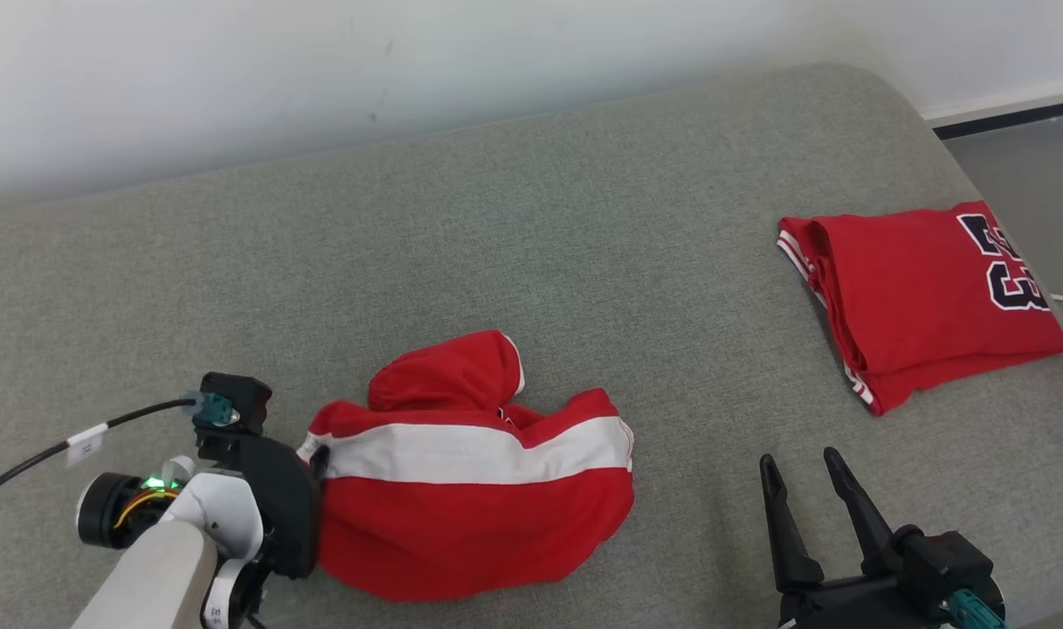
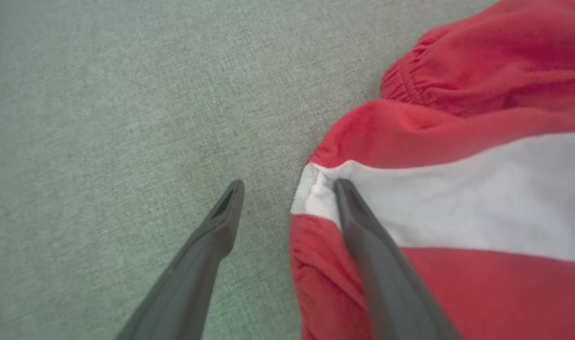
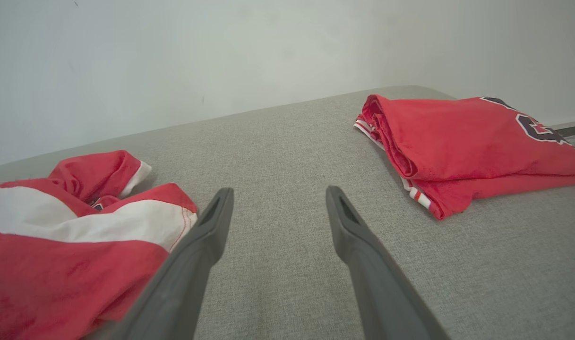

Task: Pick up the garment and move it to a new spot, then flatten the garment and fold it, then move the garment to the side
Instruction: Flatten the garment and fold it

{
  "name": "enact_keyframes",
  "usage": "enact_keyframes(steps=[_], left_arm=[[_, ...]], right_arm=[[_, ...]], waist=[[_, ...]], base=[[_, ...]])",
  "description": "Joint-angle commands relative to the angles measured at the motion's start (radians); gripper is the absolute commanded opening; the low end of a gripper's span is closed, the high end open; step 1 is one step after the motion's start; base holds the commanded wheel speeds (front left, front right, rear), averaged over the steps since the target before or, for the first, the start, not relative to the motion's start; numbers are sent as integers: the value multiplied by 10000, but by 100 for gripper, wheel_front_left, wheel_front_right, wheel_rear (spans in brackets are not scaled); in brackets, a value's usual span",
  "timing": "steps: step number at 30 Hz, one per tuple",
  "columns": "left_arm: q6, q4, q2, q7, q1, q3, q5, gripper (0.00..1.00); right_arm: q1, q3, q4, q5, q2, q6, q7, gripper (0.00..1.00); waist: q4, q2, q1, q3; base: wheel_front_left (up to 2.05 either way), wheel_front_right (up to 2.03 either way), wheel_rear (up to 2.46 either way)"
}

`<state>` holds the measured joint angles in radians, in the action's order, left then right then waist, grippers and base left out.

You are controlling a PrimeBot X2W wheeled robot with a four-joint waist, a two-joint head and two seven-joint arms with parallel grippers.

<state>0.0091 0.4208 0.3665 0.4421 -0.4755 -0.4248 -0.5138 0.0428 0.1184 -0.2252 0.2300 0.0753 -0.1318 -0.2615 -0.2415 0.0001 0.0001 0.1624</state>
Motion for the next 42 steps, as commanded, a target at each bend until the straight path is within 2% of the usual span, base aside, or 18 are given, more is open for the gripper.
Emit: enact_keyframes(steps=[1, 4, 10, 11, 12, 13, 14, 15, 22, 27, 36, 42], left_arm=[[-32, -9, 94, 232, -70, -85, 82, 100], [-104, -292, 295, 966, -47, -311, 85, 100], [76, -563, 198, 1017, 51, -443, 126, 100], [72, -559, 175, 999, 51, -467, 145, 97], [73, -544, 152, 979, 37, -492, 160, 83], [76, -516, 129, 972, 23, -513, 163, 42], [57, -485, 107, 936, 9, -538, 165, 18], [46, -485, 68, 827, -16, -534, 164, 0], [345, -417, -162, -254, 44, -260, 124, 0], [392, -943, -452, -1287, 635, 293, -473, 0], [254, -3098, -1137, -2527, 3266, 1536, -2589, 0], [485, -3456, -1376, -2806, 4391, 1737, -2988, 0]], right_arm=[[62, -8, 33, -45, 31, 29, -46, 100], [71, -44, 29, -83, 46, 29, -46, 100], [158, 69, -2, -87, 18, 29, -46, 100], [168, 79, -4, -77, 15, 29, -46, 100], [183, 90, -6, -71, 12, 29, -46, 100], [205, 97, -13, -71, 8, 29, -46, 100], [229, 97, -26, -72, 4, 29, -46, 100], [249, 98, -33, -69, 6, 29, -46, 100], [169, -10, -56, -56, 0, 29, -46, 100], [13, -98, -11, -128, -16, 29, -45, 100], [-174, -179, -38, -117, 37, 29, -46, 100], [-143, -111, -52, -105, 35, 29, -45, 100]], waist=[[19, -1, -1, 25], [101, -1, -1, 48], [191, -1, -1, 87], [199, -1, -1, 98], [204, -1, -1, 109], [204, -1, -1, 115], [201, -1, -1, 115], [198, -1, -1, 112], [272, -1, -1, 5], [515, -1, -1, -156], [1124, -1, -1, -456], [1379, -1, -1, -564]], base=[[0, 0, 0], [0, 0, 0], [0, 0, 0], [0, 0, 0], [0, 0, 0], [0, 0, 0], [0, 0, 0], [0, 0, 0], [0, 0, 0], [0, 0, 0], [0, 0, 0], [0, 0, 0]])
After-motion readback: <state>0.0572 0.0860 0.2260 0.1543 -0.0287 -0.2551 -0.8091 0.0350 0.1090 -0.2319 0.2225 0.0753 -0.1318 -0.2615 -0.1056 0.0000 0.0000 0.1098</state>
